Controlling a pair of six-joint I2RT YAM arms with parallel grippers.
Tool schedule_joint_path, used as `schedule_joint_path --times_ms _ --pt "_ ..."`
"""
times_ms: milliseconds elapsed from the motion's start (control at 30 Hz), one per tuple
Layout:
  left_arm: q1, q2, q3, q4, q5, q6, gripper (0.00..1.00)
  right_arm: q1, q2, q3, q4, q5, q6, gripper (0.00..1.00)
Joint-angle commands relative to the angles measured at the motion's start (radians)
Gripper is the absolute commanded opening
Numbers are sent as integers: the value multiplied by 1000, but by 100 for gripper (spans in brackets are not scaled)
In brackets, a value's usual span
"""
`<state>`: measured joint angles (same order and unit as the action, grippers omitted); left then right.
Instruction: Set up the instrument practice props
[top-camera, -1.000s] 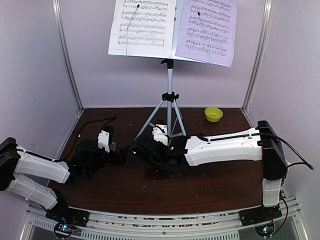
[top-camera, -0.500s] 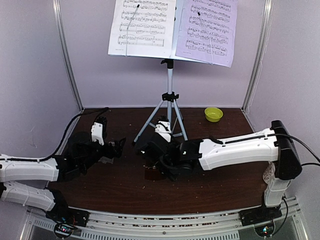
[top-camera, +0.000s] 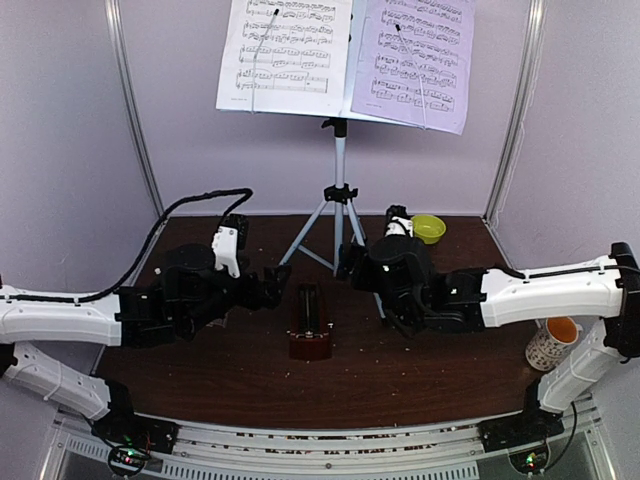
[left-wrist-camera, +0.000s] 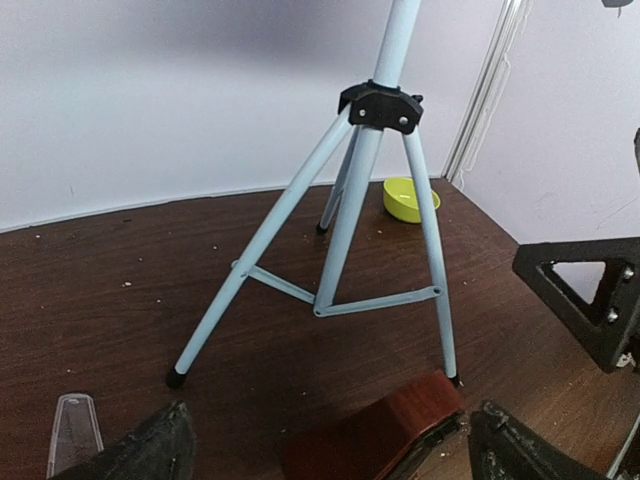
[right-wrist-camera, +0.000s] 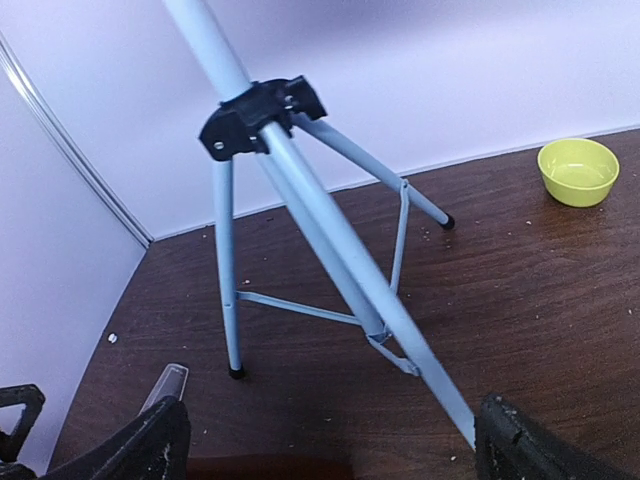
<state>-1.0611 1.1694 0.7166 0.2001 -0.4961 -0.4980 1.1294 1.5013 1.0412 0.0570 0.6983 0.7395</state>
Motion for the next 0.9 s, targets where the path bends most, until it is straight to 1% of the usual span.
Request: schedule_joint_path --times_ms 0,167,367,533,733,800,867 --pt "-45 91 130 -101 -66 -99 98 -57 -88 -127 119 -107 -36 100" --pt "-95 211 251 -196 -143 -158 98 -94 -151 -193 115 -96 -39 100" --pt "-103 335 358 -313 -201 -237 97 -106 -193 -251 145 -72 -84 100" --pt "-105 418 429 -378 -210 -264 93 -117 -204 -287 182 -117 -124 100" --pt "-105 499 520 -534 -278 -380 90 -135 -212 -317 212 -147 -120 100" --pt "-105 512 529 -553 -293 -400 88 -139 -209 -317 213 -158 -119 100" --pt "-103 521 534 -559 -300 -403 84 -140 -206 -315 214 -165 -118 100"
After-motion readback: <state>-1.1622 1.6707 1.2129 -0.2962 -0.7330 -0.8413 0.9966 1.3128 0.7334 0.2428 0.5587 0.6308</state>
